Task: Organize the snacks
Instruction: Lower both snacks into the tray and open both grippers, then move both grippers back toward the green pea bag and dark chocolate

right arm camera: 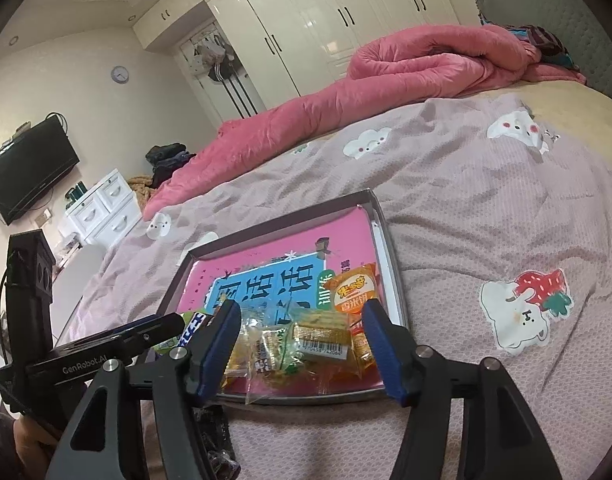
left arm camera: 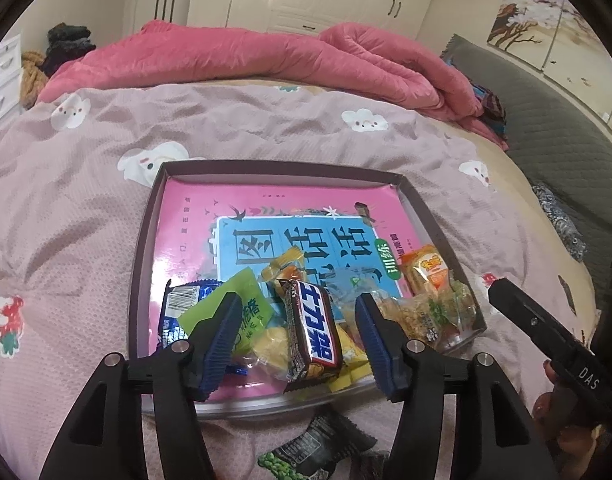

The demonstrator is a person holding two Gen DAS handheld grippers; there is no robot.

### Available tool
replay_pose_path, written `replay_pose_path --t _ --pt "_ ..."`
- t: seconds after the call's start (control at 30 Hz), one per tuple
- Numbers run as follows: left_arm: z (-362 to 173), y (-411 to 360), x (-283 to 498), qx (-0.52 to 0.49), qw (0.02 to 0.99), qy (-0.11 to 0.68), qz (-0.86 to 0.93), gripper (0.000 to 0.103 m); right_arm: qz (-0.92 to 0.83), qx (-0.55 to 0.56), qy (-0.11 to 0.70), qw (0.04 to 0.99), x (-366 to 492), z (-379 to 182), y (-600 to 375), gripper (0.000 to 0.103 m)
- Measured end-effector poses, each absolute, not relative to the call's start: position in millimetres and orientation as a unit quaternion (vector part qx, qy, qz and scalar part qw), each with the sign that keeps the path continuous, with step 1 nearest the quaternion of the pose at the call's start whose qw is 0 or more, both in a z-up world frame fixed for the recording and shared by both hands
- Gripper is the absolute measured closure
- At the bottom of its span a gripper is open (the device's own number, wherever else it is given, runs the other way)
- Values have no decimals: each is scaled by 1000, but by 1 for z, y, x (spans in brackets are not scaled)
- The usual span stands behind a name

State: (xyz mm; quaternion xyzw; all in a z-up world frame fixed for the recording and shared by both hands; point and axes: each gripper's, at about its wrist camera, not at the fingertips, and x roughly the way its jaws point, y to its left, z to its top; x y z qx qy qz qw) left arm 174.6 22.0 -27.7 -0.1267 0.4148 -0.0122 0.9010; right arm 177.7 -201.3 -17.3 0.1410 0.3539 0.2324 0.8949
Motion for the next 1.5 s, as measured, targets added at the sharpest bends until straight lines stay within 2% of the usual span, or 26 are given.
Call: replay_pose_path --t 0.43,0.9,1.5 --pt "-16 31 143 -117 901 417 -20 32 291 43 344 892 139 -3 -170 40" --pt "-28 32 114 -90 888 448 -51 31 382 -77 414 823 102 -37 -122 40" --pt "-73 22 112 -80 856 505 -78 31 397 -125 454 788 98 -71 -105 40"
